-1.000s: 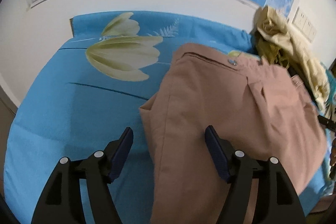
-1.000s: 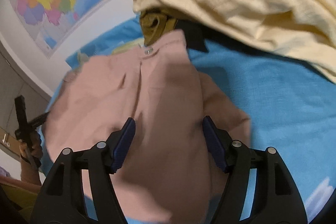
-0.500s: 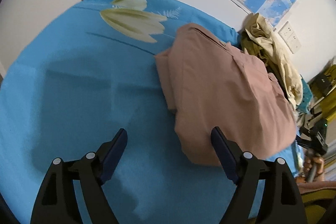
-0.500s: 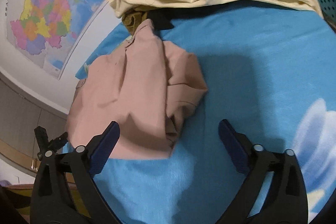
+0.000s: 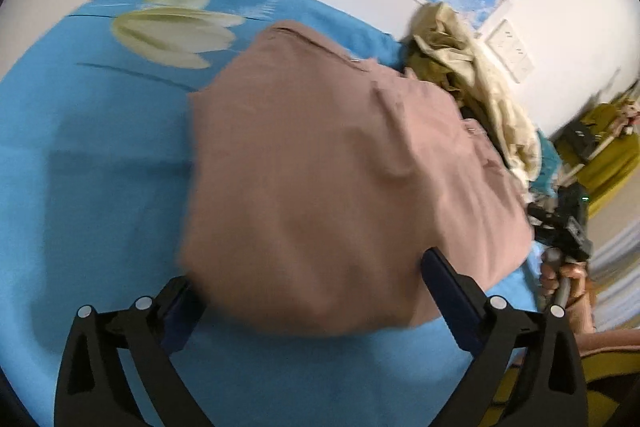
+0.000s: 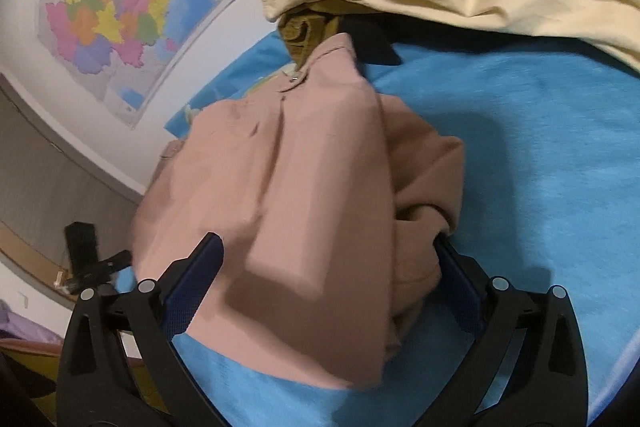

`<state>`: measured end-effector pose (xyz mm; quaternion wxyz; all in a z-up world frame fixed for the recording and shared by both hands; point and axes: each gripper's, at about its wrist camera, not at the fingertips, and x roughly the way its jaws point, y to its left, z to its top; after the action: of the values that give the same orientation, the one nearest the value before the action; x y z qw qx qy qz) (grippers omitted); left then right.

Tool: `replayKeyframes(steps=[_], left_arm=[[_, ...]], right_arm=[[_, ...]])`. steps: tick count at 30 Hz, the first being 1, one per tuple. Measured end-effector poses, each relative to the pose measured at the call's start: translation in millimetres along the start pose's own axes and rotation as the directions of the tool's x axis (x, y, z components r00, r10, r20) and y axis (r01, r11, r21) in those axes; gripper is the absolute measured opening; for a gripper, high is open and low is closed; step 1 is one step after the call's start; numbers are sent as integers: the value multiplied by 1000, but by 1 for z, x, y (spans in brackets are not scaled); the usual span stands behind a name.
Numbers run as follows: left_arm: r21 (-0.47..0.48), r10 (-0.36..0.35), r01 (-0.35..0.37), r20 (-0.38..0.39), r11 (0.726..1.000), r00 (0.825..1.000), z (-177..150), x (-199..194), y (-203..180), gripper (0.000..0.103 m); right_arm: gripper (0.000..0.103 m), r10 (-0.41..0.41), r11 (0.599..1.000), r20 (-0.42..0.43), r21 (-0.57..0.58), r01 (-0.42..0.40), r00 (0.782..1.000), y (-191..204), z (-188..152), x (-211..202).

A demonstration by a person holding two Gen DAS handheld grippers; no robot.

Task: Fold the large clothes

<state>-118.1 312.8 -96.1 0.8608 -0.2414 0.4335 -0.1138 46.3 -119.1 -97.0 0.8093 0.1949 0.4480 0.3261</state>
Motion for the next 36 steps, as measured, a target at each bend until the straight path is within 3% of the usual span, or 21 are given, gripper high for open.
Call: replayKeyframes(steps=[7,10,16,18,21,23,25,27,28,29,33,34,36], left_arm=[[-39,-71,72,10,997,997,18,19,-6,96],[-50,-87,87,6,995,996,22,20,-5,96],[-53,-50,50,9,997,999,32,29,-10,95],[-46,-26,27,14,999,1000,33,31,-13,94],[-22,39,-39,14,999,999,33,32,-15,77],[-14,55,-55,11,998,998,33,33,-15,75],[-9,60,-60,5,998,998,35,35,-16,76],[-16,37,-37,-3,999,999,38,38,-16,86],[-24,26,-26,-3,999,1000,39,39,-16,92],[-35,21,-21,1,999,1000,41,41,-17,95],[-56,37,-36,11,998,999,44,46,-20,95],[-55,51,-50,12,997,999,45,46,-21,90],[-48,101,-100,10,994,995,46,46,-23,69]], right_arm=[[90,164,986,-17,30,-163,986,3,6,11],[87,155,988,-21,28,-154,988,3,12,17],[89,163,987,-34,6,-163,986,14,19,33],[81,162,987,-39,3,-162,986,14,18,33],[73,165,986,-35,28,-164,986,8,17,32],[74,146,989,-42,17,-145,988,10,17,33],[85,129,991,-44,-8,-130,991,17,17,36],[86,101,994,-51,-43,-104,994,25,16,40],[83,112,992,-52,-44,-115,992,25,17,43],[73,128,991,-51,-23,-129,990,23,17,44],[44,182,983,-80,22,-181,980,19,18,53],[40,184,983,-87,21,-183,979,19,18,55],[36,189,982,-93,20,-188,978,20,17,57]])
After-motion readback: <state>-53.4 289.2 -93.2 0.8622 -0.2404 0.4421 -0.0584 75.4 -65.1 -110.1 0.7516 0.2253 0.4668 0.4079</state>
